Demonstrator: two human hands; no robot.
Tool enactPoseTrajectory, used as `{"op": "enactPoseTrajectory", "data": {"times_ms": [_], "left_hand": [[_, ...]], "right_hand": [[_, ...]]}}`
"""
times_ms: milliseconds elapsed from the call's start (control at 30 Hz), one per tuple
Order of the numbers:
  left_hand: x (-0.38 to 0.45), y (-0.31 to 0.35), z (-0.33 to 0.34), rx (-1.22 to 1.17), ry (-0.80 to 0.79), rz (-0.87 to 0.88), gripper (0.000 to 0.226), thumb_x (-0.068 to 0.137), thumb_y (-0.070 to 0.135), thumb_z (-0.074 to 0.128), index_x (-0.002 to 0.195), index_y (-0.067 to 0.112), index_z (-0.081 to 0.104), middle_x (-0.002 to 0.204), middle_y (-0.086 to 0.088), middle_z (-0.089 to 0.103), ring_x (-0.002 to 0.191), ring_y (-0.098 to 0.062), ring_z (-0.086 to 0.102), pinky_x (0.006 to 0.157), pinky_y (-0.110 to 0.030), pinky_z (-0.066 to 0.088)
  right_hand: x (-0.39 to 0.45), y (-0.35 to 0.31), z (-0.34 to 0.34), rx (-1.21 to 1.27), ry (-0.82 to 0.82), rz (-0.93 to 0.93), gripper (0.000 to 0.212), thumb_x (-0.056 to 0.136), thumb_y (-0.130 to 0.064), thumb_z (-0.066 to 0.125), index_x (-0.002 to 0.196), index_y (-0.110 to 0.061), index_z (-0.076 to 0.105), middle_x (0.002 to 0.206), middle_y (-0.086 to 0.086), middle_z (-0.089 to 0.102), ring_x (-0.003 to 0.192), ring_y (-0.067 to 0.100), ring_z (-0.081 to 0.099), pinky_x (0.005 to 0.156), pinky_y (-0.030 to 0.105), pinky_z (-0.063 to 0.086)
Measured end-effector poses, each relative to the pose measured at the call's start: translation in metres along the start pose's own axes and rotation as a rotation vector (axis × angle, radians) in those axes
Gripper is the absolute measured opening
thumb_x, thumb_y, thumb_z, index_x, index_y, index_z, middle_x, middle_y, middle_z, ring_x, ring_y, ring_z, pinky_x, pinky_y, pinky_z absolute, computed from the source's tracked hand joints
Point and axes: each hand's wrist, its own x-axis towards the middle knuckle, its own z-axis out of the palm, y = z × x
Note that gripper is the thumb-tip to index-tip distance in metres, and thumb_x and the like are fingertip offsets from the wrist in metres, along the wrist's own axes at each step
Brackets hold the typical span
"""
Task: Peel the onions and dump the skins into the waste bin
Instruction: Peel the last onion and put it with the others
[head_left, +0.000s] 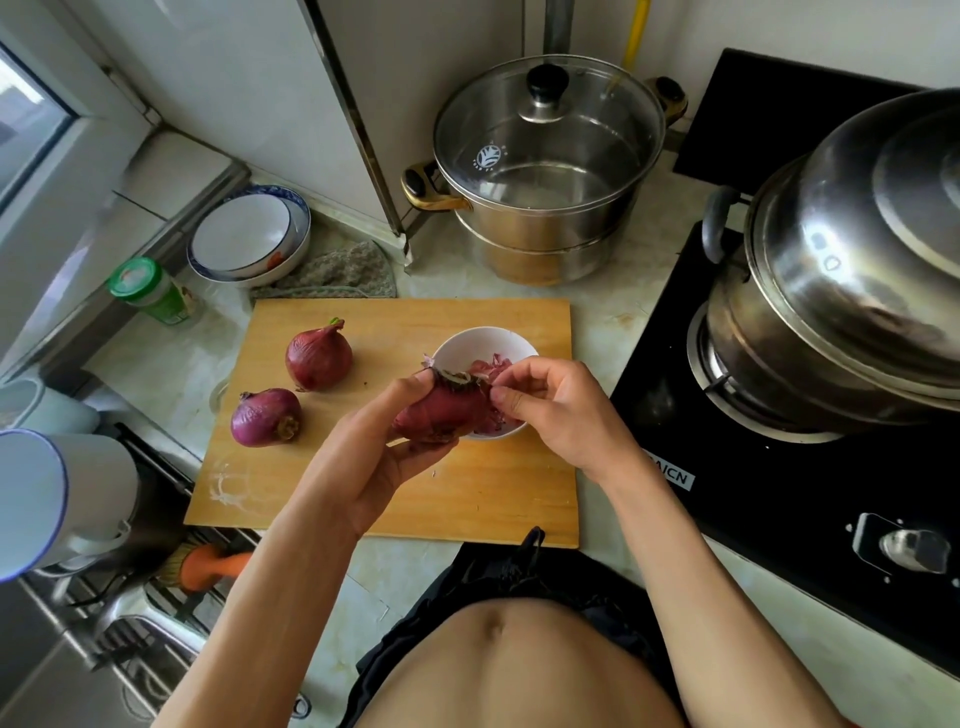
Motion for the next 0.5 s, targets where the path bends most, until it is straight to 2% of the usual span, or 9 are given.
{"op": "enactPoseTrajectory", "data": {"times_ms": [100,200,367,500], "left_hand": [[0.0001,-0.0006,-0.0010,-0.023,0.003,0.010,0.027,0.089,0.029,0.071,0.108,0.010,0.075,0.090,-0.011,0.077,0.096,-0.031,0.074,0.084,-0.038,0.064],[0.0007,0.0002,-0.0024,-0.046,0.005,0.019,0.027,0.093,0.028,0.068,0.111,0.009,0.074,0.095,-0.012,0.077,0.099,-0.031,0.073,0.089,-0.040,0.063],[0.0012,-0.0006,-0.0031,-0.087,0.013,0.013,0.024,0.093,0.029,0.069,0.110,0.011,0.074,0.098,-0.014,0.076,0.107,-0.034,0.073,0.090,-0.042,0.061],[0.0004,-0.0004,-0.0026,-0.185,0.029,-0.010,0.031,0.090,0.028,0.071,0.113,0.008,0.070,0.111,-0.023,0.073,0.110,-0.038,0.072,0.094,-0.048,0.059]], "right_hand": [[-0.0018,-0.0015,0.0012,0.008,0.005,-0.018,0.011,0.091,-0.007,0.069,0.084,-0.015,0.070,0.077,-0.006,0.067,0.075,0.008,0.062,0.076,0.027,0.053],[-0.0033,-0.0032,0.0014,-0.009,0.007,-0.044,0.007,0.092,-0.005,0.067,0.086,-0.007,0.069,0.077,-0.003,0.067,0.073,0.007,0.061,0.073,0.026,0.052],[-0.0050,-0.0031,0.0002,-0.010,-0.002,-0.064,0.012,0.091,-0.005,0.067,0.083,-0.013,0.069,0.076,-0.005,0.066,0.073,0.008,0.060,0.073,0.028,0.051],[-0.0059,-0.0007,-0.0018,-0.009,0.008,-0.077,0.011,0.090,-0.007,0.069,0.081,-0.014,0.069,0.076,-0.006,0.066,0.074,0.009,0.061,0.073,0.027,0.050]]}}
